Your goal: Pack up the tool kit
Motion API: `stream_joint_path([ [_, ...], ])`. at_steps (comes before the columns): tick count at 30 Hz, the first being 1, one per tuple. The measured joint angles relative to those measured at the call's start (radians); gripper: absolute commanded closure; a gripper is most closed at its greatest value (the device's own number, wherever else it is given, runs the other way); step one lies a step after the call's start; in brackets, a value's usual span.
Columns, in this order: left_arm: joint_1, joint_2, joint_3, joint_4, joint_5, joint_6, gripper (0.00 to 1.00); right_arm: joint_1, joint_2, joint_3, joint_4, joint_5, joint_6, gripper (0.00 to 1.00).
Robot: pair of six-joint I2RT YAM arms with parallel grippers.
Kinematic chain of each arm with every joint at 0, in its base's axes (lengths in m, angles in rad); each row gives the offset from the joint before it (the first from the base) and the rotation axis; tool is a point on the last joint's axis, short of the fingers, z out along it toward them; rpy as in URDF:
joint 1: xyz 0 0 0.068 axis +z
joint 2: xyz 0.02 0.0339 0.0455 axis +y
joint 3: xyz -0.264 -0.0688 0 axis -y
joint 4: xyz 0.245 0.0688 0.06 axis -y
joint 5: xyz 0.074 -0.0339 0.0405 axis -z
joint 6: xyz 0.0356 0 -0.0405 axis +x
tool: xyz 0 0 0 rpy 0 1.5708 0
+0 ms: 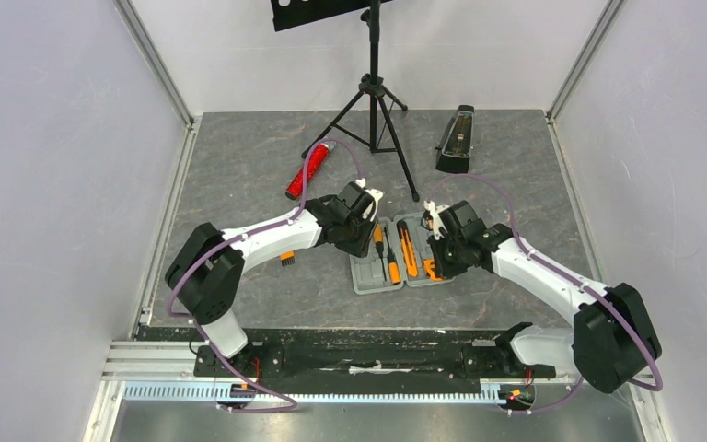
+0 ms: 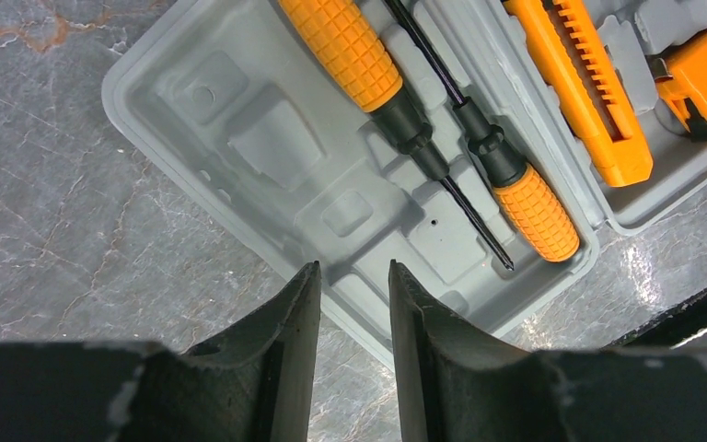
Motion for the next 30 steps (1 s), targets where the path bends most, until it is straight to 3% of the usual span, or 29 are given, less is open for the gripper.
stream_joint_path([
  [13, 0.000, 0.000, 0.000, 0.000, -0.042, 0.001, 0.62, -0.020, 0.057, -0.107, 0.020, 0.008, -0.004, 0.94],
  [17, 0.000, 0.000, 0.000, 0.000, -0.058, 0.001, 0.62, -0.028, 0.045, -0.106, 0.020, 0.010, -0.015, 0.89],
  [22, 0.003, 0.000, -0.007, 0.000, -0.080, 0.001, 0.63, -0.038, 0.001, -0.010, -0.026, 0.014, -0.031, 0.82],
  [30, 0.015, 0.000, -0.029, -0.012, -0.099, 0.001, 0.63, -0.121, -0.022, 0.122, -0.014, 0.005, -0.042, 0.80],
])
